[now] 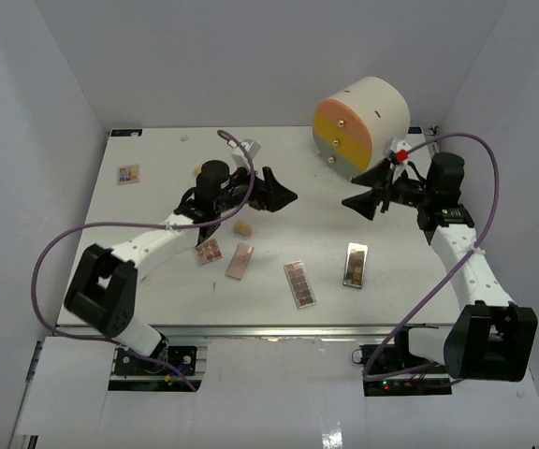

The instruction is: Organize the makeup

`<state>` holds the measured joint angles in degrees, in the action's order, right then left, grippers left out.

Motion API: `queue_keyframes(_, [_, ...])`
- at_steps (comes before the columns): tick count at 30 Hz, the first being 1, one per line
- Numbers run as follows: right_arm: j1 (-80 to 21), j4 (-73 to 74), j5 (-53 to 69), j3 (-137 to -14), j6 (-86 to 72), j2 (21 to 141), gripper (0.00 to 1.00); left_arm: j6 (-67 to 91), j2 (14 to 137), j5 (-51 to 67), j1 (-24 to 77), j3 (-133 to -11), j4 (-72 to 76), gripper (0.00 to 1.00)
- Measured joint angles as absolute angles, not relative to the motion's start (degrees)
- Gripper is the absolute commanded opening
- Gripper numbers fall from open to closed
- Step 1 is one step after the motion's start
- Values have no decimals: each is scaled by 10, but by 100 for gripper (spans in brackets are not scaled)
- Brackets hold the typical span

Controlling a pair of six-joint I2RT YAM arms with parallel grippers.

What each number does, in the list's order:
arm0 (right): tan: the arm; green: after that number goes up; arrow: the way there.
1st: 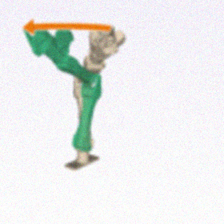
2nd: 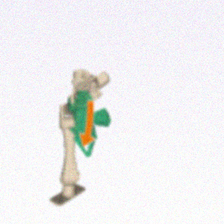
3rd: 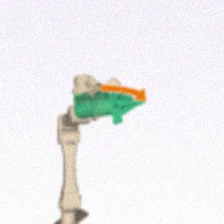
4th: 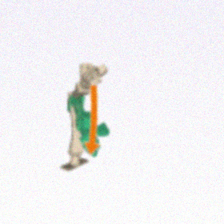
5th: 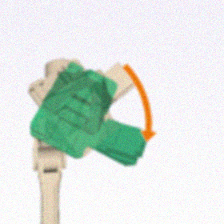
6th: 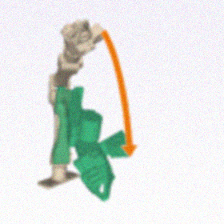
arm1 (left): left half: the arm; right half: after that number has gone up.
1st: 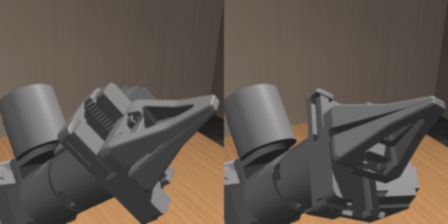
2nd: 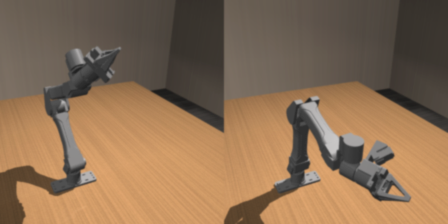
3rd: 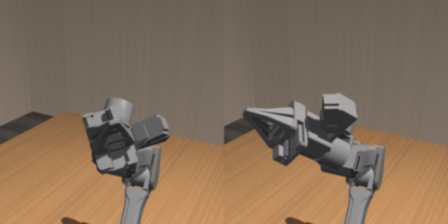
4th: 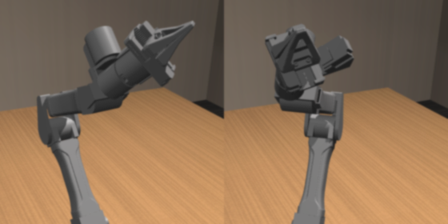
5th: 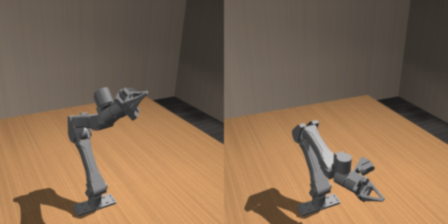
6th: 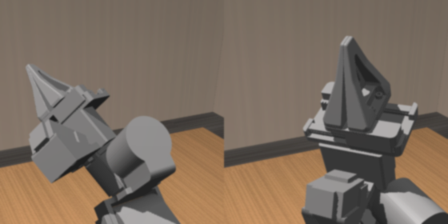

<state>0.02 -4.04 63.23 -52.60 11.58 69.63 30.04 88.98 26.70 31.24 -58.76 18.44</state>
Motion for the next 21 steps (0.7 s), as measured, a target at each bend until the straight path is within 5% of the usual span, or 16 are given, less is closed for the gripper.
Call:
queue_keyframes(5, [59, -132, 675, -425, 9, 674, 71, 372, 1061, 265, 316, -733, 228, 86])
queue_keyframes(21, [166, -257, 662, -414, -115, 617, 60, 512, 1405, 138, 354, -1054, 321, 74])
